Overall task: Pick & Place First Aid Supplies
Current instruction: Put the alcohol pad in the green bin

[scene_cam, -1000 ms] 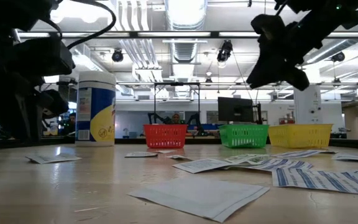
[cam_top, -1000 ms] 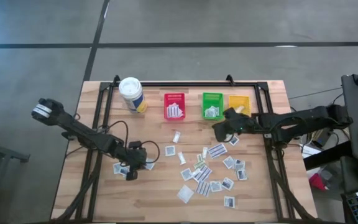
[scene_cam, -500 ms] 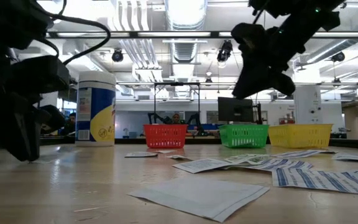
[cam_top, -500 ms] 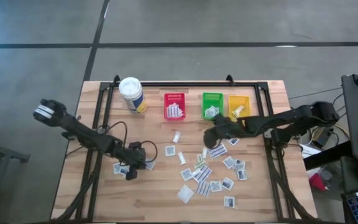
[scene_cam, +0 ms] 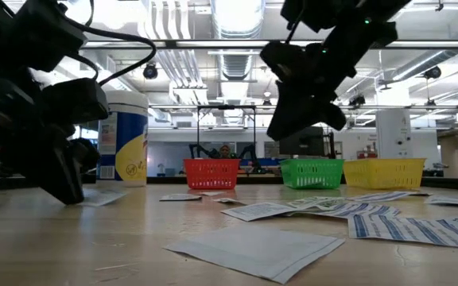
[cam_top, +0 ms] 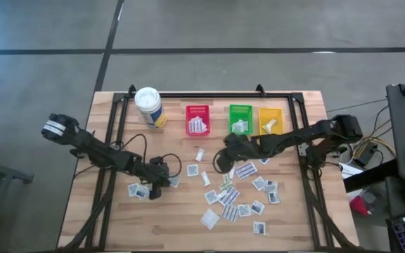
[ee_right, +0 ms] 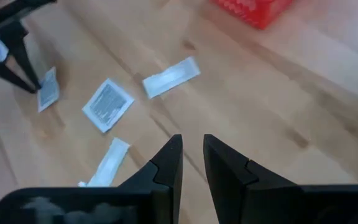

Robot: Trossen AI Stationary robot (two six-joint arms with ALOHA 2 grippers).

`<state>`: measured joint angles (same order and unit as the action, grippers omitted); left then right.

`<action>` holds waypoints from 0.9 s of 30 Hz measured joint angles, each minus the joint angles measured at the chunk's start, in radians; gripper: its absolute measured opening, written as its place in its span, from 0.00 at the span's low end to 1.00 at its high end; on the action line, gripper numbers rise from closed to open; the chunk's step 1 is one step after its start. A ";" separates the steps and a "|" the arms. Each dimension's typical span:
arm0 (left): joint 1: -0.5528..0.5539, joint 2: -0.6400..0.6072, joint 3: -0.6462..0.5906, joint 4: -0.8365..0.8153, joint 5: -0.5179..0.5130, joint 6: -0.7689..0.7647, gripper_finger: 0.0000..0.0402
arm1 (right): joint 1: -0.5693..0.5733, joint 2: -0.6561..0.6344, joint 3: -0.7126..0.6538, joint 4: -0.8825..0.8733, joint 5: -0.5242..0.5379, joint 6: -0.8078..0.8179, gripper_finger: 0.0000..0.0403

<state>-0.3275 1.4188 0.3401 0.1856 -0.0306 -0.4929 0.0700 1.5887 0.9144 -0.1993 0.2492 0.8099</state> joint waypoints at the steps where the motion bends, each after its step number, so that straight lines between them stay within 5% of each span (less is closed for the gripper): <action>1: 0.002 0.011 0.000 0.014 -0.001 0.003 0.16 | 0.000 0.016 0.012 0.000 -0.010 -0.003 0.15; 15: 0.052 0.142 0.002 0.180 -0.020 0.027 0.16 | 0.008 0.151 0.143 0.004 -0.068 -0.099 0.15; 27: 0.088 0.232 0.016 0.296 -0.031 -0.003 0.16 | 0.024 0.194 0.108 0.242 -0.071 -0.156 0.15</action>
<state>-0.2397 1.6511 0.3559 0.4813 -0.0616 -0.4954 0.0935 1.7827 1.0222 0.0425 0.1784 0.6537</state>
